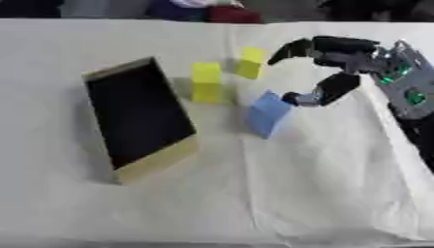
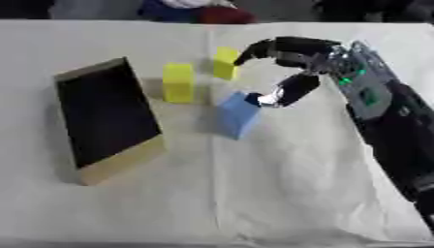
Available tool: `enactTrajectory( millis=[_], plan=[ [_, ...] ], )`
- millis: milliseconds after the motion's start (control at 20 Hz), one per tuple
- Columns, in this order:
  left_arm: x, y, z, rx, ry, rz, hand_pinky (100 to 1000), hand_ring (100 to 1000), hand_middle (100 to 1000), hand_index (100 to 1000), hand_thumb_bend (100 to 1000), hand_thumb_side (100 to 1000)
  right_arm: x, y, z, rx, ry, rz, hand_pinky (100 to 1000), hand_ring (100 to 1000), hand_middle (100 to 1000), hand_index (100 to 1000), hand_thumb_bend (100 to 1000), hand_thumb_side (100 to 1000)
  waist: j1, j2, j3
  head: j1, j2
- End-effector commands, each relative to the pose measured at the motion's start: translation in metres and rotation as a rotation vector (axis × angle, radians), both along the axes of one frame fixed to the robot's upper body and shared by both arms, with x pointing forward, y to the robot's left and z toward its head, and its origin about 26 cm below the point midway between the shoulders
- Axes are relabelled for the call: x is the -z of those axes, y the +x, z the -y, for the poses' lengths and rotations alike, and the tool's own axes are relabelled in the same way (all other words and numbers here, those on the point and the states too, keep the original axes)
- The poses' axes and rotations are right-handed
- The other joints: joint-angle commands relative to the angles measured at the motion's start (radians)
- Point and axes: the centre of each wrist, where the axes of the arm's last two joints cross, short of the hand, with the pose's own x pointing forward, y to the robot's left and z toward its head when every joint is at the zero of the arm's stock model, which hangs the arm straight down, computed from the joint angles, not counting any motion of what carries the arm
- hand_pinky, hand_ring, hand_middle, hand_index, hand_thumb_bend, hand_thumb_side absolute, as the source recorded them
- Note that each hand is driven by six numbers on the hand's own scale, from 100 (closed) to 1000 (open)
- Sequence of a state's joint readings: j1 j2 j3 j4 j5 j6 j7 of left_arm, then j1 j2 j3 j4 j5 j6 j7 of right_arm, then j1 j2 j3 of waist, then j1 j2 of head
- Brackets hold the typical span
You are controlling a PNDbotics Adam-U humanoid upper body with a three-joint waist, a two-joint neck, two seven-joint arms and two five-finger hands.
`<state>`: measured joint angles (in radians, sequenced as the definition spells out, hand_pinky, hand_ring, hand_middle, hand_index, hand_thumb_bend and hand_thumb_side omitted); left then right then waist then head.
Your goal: Pick up objects on the table and place them in the box.
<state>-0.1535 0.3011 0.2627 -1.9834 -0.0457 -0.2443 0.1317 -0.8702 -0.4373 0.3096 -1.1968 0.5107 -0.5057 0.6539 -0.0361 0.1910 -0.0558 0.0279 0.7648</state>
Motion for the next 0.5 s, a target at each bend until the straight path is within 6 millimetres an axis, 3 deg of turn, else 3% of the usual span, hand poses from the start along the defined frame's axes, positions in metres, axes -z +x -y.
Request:
enactTrajectory(
  millis=[50,500],
  plan=[
    [-0.0107,-0.0007,-0.0005,0.009,0.027,0.029,591,642,776,807,100,708,-0.0100,0.0006,0.0080,-0.096,-0.133,0.028,902,938,850,918,314,557,0.002,-0.014,-0.001,0.000,0.005],
    [-0.0110,-0.0004,0.0001,0.012,0.028,0.030,590,642,778,807,100,708,-0.0015,-0.0014,0.0082,-0.088,-0.133,0.016,901,938,849,921,313,549,0.004,-0.004,0.001,-0.006,0.005]
  ],
)
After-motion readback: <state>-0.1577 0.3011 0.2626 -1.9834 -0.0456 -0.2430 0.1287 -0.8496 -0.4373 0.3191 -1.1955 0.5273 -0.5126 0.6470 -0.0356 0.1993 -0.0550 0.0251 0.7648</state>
